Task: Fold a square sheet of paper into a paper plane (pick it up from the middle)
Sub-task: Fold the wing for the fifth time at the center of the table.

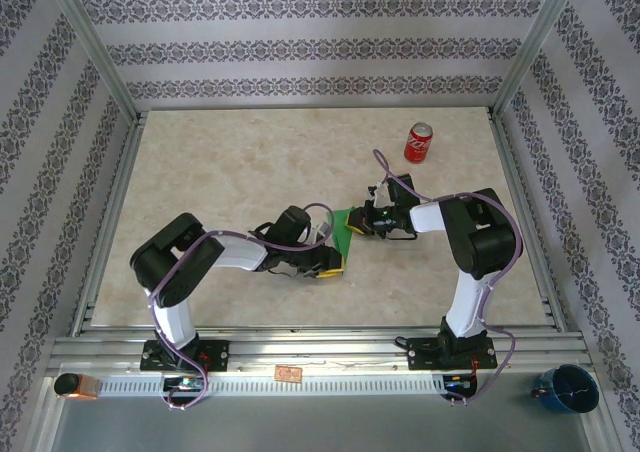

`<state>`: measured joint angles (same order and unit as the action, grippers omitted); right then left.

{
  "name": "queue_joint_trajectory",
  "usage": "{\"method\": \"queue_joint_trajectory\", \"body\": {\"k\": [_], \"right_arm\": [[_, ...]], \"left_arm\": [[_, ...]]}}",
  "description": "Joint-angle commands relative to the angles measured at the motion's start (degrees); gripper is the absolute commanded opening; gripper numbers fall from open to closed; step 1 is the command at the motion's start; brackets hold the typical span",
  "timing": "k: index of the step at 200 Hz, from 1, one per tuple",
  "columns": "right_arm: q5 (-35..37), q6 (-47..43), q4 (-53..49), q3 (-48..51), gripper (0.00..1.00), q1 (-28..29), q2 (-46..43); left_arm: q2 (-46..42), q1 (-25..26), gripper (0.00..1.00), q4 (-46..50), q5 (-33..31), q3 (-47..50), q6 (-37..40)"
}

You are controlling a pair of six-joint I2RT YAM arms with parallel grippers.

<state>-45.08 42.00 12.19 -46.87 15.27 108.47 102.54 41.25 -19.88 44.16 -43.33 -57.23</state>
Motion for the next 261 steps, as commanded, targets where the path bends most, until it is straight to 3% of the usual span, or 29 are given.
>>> {"method": "queue_joint_trajectory", "body": {"k": [1, 25, 35, 65, 96, 140, 261], "right_arm": [[3.8, -1.2, -3.1, 1.4, 0.1, 1.7, 1.5], [3.7, -1.1, -3.0, 1.3, 0.11, 1.7, 1.4], [3.7, -1.0, -3.2, 1.2, 0.11, 1.7, 1.2], [3.7, -1.1, -3.2, 1.3, 0.1, 1.7, 1.1], [3.7, -1.1, -3.3, 1.4, 0.1, 1.7, 1.1], [3.8, -1.1, -3.0, 1.6, 0.1, 1.7, 1.0], [3.7, -1.0, -3.2, 1.3, 0.1, 1.8, 1.5]], "left_arm": [[-4.8, 0.6, 0.34, 2.0, -5.1, 0.3, 1.9], [-7.5, 0.3, 0.32, 4.4, -9.3, 0.0, 2.3], [-7.6, 0.1, 0.27, 4.3, -10.0, -0.9, 2.0], [-2.1, 0.0, 0.1, 3.7, -6.4, -8.6, 0.7], [3.5, 0.0, 0.03, 2.9, -5.9, -13.7, -1.1], [7.2, 0.0, 0.0, 12.3, -8.2, -18.1, 1.8], [10.6, 0.1, 0.0, 5.2, -4.7, -12.8, -0.7]]}}
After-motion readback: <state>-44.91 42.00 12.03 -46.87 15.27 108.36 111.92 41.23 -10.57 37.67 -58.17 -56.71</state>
